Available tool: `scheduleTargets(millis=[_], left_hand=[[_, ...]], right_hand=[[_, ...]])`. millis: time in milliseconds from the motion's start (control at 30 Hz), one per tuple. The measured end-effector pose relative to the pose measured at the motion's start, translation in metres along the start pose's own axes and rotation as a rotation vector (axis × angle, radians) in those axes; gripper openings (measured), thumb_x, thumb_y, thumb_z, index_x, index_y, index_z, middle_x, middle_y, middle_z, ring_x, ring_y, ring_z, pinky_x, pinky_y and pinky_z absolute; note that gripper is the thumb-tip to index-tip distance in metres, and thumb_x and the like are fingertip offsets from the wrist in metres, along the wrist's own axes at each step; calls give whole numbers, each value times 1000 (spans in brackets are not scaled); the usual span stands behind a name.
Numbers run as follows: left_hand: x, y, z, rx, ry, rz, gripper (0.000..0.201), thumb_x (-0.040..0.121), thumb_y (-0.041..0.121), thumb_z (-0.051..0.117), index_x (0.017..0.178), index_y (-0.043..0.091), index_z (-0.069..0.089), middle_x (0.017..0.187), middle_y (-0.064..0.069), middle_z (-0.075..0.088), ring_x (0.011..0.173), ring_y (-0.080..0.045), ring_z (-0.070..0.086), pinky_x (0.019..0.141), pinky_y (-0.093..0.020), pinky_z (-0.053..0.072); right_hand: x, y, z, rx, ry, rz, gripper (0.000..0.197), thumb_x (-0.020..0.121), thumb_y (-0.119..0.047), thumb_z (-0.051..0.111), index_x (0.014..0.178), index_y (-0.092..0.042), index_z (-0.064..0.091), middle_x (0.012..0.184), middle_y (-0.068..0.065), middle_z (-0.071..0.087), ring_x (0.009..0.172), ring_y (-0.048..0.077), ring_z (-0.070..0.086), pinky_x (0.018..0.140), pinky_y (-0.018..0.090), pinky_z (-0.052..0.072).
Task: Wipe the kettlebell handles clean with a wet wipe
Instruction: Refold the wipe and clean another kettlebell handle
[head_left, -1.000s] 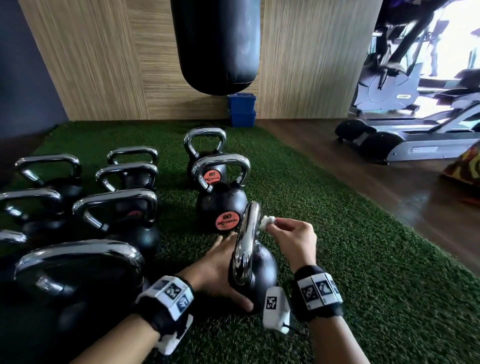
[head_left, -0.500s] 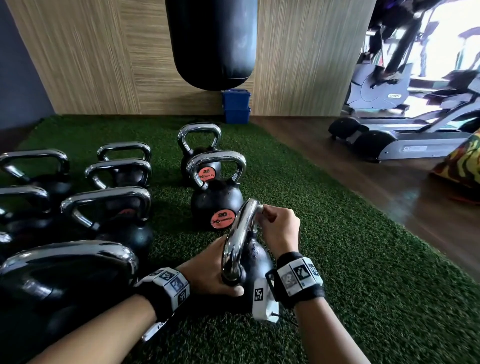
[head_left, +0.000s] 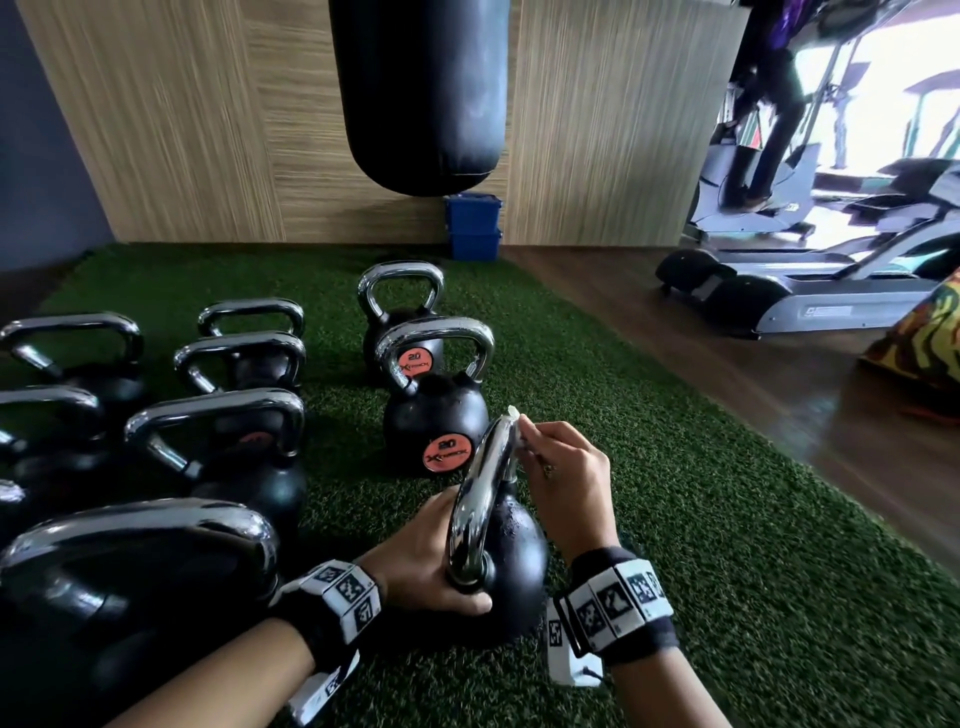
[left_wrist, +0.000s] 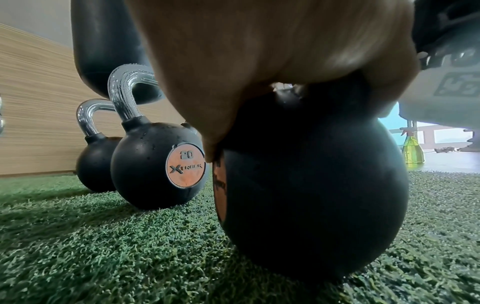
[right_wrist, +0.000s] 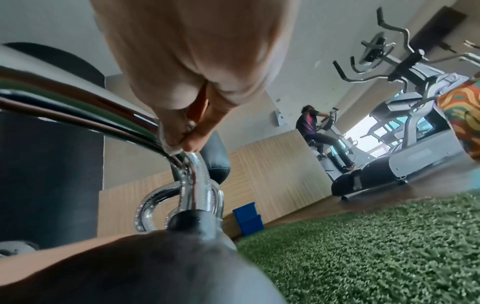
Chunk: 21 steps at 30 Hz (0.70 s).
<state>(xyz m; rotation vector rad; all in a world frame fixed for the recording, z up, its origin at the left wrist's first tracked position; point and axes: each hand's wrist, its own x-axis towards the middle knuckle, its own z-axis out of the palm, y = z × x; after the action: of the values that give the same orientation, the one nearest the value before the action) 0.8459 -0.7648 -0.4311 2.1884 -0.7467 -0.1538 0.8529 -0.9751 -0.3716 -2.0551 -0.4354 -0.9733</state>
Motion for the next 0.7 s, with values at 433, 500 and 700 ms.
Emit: scheduleTargets(millis=[433, 500, 700], left_hand=[[3, -8, 1, 167, -69, -10, 109, 64, 62, 84, 129, 78, -2, 126, 53, 14, 132, 1, 27, 120, -27, 20], [4, -6, 1, 154, -57, -21, 109, 63, 60, 85, 129, 78, 1, 128, 45, 20, 133, -4, 31, 121, -29, 23], [2, -3, -1, 166, -120, -96, 111, 64, 64, 84, 143, 57, 5, 154, 15, 21, 148, -16, 25, 127, -42, 23]], right_hand=[[-25, -32, -24, -14, -194, -238, 25, 96, -7, 69, 120, -7, 73, 97, -1, 65, 82, 16, 65, 73, 29, 56], [-16, -33, -27, -16, -219, -219, 19, 98, -10, 67, 114, -5, 74, 93, -1, 63, 78, 16, 61, 68, 33, 54], [-29, -52, -29, 6, -196, -190, 16, 97, -12, 67, 108, -3, 75, 87, 2, 64, 74, 20, 63, 66, 35, 54]])
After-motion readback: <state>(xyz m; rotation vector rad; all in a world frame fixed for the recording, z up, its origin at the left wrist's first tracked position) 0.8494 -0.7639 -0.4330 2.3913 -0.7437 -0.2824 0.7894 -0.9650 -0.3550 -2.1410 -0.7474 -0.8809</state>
